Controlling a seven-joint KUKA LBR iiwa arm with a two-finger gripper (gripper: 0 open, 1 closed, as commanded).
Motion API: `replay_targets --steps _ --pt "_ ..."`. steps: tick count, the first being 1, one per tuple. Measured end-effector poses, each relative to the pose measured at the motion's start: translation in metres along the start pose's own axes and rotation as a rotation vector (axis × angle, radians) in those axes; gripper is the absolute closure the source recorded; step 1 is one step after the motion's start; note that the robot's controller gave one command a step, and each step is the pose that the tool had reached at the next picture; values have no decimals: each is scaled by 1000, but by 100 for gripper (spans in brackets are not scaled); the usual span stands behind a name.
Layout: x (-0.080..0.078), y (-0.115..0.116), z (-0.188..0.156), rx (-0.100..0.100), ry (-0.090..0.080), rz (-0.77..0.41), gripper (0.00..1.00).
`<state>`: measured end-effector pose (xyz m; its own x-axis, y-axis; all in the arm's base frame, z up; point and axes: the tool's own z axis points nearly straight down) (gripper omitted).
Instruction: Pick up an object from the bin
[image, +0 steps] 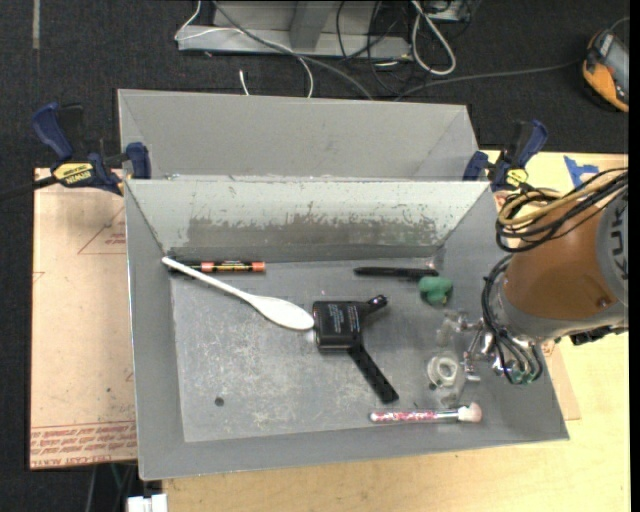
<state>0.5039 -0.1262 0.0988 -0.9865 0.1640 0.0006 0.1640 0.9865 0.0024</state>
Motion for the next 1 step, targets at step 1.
replay_targets --steps 1 --pt "-15 -20 29 3 -16 -600 0"
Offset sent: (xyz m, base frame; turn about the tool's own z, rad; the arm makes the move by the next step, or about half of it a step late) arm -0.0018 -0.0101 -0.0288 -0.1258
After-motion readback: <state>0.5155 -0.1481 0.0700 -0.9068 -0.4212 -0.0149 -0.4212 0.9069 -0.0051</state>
